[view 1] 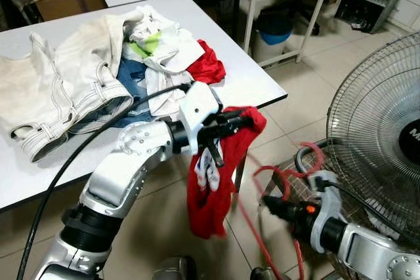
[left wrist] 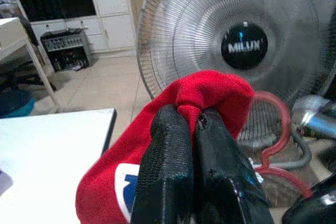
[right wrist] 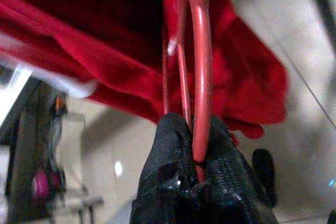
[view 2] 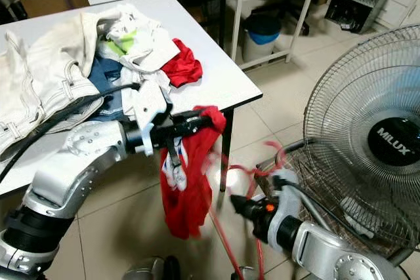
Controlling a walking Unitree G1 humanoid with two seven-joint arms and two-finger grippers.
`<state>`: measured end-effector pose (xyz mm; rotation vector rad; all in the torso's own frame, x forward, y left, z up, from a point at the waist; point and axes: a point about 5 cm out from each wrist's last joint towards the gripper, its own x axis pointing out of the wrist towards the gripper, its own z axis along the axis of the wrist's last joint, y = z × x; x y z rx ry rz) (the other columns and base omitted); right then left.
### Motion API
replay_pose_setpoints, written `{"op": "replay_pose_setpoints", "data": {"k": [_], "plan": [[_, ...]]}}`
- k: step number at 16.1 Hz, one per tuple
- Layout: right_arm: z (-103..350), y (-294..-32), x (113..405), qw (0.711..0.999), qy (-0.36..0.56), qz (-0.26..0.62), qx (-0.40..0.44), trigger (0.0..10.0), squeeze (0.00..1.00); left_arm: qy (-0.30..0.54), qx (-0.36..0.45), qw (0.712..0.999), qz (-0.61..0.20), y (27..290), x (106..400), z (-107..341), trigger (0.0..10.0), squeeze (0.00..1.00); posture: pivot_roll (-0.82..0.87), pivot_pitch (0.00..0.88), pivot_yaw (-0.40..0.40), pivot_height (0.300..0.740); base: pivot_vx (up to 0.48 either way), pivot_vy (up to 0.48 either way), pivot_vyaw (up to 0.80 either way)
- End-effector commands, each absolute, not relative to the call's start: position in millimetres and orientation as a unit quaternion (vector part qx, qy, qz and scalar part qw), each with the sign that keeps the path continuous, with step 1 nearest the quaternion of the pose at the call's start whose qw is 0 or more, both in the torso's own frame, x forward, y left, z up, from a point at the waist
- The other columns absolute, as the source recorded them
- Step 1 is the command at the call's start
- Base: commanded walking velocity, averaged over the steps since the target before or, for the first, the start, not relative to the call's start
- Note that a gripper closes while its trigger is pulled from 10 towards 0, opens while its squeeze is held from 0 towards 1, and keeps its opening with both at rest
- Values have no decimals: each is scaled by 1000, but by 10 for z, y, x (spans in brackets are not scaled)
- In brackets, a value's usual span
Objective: Hang hanger
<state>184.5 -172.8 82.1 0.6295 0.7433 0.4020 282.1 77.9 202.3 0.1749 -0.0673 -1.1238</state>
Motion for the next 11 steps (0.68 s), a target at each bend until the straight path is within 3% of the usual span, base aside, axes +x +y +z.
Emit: {"op": "replay_pose_setpoints", "data": {"k": [1, 5, 7, 10, 11], "plan": [[735, -1829, 1835, 861, 361, 143, 328, 10000, 0, -66, 68, 837, -538, 774, 2794, 2200, 0, 0, -16, 126, 62, 740, 0, 0, 0], [666, -1851, 1881, 833, 326, 58, 443, 10000, 0, -67, 78, 828, -552, 796, 2782, 2210, 0, 0, -16, 110, 79, 740, 0, 0, 0], [922, -1912, 1939, 808, 224, -10, 545, 10000, 0, -54, 88, 826, -553, 808, 2779, 2082, 0, 0, -23, 105, 91, 740, 0, 0, 0], [1282, -1938, 2028, 795, 127, -19, 593, 10000, 0, -47, 86, 830, -549, 861, 2796, 1981, 0, 0, -29, 103, 95, 740, 0, 0, 0], [1456, -1942, 2067, 805, 90, 4, 587, 10000, 0, -49, 83, 834, -543, 888, 2817, 1982, 0, 0, -37, 98, 105, 740, 0, 0, 0]]}}
